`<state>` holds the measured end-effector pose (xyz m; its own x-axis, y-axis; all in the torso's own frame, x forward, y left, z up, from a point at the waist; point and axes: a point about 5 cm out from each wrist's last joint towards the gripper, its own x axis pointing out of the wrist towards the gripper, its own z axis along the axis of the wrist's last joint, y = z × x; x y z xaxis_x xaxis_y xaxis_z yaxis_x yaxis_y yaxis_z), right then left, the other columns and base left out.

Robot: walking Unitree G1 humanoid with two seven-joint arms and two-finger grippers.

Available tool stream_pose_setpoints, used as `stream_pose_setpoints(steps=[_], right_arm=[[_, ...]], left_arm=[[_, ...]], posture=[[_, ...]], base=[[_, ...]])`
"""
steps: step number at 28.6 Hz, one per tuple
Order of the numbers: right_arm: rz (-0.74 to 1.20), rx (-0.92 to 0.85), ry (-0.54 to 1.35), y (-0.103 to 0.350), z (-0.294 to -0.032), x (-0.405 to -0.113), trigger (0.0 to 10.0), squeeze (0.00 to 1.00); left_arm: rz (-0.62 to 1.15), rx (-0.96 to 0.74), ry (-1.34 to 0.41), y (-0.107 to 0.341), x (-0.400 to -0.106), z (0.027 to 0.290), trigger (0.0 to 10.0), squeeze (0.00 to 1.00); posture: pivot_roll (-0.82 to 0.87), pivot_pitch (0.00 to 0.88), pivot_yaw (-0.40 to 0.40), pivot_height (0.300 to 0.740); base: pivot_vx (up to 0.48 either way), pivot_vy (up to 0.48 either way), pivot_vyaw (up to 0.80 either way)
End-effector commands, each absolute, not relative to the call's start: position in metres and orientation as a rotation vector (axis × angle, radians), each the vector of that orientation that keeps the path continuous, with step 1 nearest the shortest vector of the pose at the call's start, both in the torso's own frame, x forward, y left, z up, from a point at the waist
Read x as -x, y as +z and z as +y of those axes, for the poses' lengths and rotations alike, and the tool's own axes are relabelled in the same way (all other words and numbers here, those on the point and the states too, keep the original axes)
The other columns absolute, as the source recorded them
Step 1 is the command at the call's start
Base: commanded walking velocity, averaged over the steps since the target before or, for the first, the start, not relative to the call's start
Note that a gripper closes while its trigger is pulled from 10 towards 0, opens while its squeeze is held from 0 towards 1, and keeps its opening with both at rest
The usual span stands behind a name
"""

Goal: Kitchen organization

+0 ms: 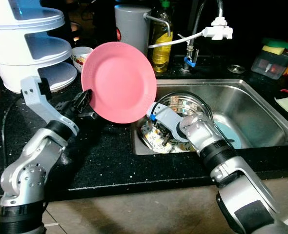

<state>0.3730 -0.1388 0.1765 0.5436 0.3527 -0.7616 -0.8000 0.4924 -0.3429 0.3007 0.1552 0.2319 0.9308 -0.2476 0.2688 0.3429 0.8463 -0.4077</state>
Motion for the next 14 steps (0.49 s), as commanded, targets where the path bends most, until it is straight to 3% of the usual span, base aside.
stream_pose_setpoints(steps=[1,2,10,11,12,14], right_arm=[[0.7,0.801,0.797,0.173,-0.14,-0.37,10.0,0.76],[0.707,0.811,0.804,0.173,-0.141,-0.369,10.0,1.0],[0.671,0.793,0.768,0.181,-0.141,-0.373,10.0,1.0],[0.651,0.753,0.728,0.186,-0.144,-0.376,10.0,0.23],[0.638,0.718,0.724,0.189,-0.146,-0.376,10.0,0.0],[0.597,0.659,0.734,0.196,-0.15,-0.375,10.0,0.0]], left_arm=[[-0.219,0.451,-0.32,0.236,-0.298,0.154,10.0,0.0],[-0.22,0.451,-0.321,0.236,-0.298,0.154,10.0,0.0],[-0.224,0.454,-0.324,0.237,-0.298,0.152,10.0,0.0],[-0.226,0.454,-0.326,0.237,-0.298,0.152,10.0,0.0],[-0.228,0.454,-0.326,0.238,-0.298,0.151,10.0,0.0],[-0.23,0.454,-0.329,0.239,-0.299,0.151,10.0,0.0]], posture=[[0.02,0.0,-0.1,0.74],[0.02,0.0,-0.1,0.74],[0.02,0.0,-0.098,0.74],[0.02,0.0,-0.098,0.74],[0.02,0.0,-0.096,0.74],[0.02,0.0,-0.096,0.74]], base=[[0.0,0.0,0.0],[0.0,0.0,0.0],[0.0,0.0,0.0],[0.0,0.0,0.0],[0.0,0.0,0.0],[0.0,0.0,0.0]])
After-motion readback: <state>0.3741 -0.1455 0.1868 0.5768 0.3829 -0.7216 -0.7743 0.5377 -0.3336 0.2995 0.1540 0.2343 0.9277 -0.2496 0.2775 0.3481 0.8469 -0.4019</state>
